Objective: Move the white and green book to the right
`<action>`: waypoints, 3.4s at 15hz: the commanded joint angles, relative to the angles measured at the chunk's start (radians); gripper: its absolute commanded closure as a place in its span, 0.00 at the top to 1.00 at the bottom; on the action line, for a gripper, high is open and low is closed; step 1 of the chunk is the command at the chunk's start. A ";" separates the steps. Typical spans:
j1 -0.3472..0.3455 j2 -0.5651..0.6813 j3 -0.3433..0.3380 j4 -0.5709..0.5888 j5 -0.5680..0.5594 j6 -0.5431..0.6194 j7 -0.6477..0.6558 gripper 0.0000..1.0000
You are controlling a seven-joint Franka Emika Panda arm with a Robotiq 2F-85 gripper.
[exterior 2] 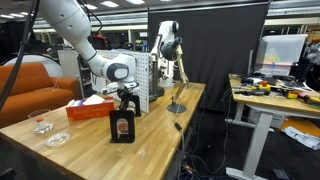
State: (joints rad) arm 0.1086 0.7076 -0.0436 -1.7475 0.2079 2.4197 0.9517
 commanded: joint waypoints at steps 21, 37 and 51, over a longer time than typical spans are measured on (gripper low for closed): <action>-0.022 -0.012 0.010 -0.094 0.032 0.042 -0.028 1.00; -0.024 -0.033 0.026 -0.069 0.035 0.105 -0.081 1.00; -0.026 -0.035 0.042 -0.073 0.064 0.105 -0.087 0.12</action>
State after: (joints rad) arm 0.0992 0.6856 -0.0184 -1.8063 0.2377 2.5172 0.9032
